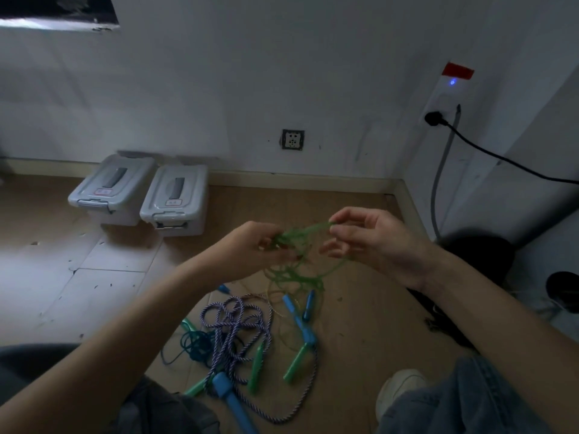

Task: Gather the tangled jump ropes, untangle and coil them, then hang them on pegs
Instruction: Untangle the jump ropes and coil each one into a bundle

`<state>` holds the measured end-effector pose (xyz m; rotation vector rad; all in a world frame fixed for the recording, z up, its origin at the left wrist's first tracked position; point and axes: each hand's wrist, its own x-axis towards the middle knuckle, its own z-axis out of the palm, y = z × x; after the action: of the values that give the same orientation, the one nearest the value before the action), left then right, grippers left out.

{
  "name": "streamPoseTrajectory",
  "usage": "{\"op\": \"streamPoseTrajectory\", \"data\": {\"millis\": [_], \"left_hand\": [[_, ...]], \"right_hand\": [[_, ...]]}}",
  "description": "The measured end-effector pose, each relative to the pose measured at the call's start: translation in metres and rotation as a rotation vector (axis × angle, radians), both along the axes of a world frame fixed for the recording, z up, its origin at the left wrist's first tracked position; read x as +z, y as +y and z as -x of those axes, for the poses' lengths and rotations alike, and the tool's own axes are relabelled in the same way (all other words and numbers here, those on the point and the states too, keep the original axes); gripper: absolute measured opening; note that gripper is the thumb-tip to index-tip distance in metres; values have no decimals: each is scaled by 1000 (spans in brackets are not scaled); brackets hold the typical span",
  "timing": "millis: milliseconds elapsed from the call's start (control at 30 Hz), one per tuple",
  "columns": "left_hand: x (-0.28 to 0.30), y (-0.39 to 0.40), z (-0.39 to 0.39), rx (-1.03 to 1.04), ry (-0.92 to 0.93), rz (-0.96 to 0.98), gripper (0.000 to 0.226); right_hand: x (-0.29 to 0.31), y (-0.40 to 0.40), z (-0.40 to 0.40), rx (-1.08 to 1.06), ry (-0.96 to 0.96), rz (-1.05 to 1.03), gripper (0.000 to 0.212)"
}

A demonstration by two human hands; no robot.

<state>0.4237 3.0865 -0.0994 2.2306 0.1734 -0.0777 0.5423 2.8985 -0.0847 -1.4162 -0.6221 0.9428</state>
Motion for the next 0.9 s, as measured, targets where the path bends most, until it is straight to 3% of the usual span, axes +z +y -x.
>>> {"op": "streamPoseTrajectory", "data": {"millis": [67, 133, 200, 267, 367, 433, 500, 600, 667, 733, 900], "left_hand": [[4, 0, 0, 165, 13, 468, 15], [8, -2, 0, 260, 45, 963, 20], [13, -3, -2, 336, 10, 1158, 19], [13, -1, -2, 395, -28, 987, 19], [8, 3, -4, 377, -89, 258, 21], [5, 3, -6, 336, -139, -3, 21], [1, 1, -8, 300, -108, 30, 18], [-3, -4, -6, 238, 5, 271, 9], [-2, -7, -5, 231, 5, 311, 8], [2, -8, -5, 276, -37, 335, 9], [7, -2, 0, 247, -129, 312, 42]], "right_hand": [[0, 5, 2, -74, 115, -75, 6], [-3, 8, 5, -93, 52, -37, 5], [-8, 10, 11, -40, -83, 71, 9], [-10, 12, 13, 35, -220, 197, 13], [-1, 9, 4, 117, -271, 349, 12], [1, 7, 3, 149, -332, 425, 11], [-1, 8, 7, 88, -370, 358, 14], [-2, 8, 7, 20, -377, 205, 13], [-1, 7, 8, 198, -591, 411, 8], [-6, 9, 12, 372, -661, 538, 8], [-6, 8, 12, 177, -430, 320, 7]]}}
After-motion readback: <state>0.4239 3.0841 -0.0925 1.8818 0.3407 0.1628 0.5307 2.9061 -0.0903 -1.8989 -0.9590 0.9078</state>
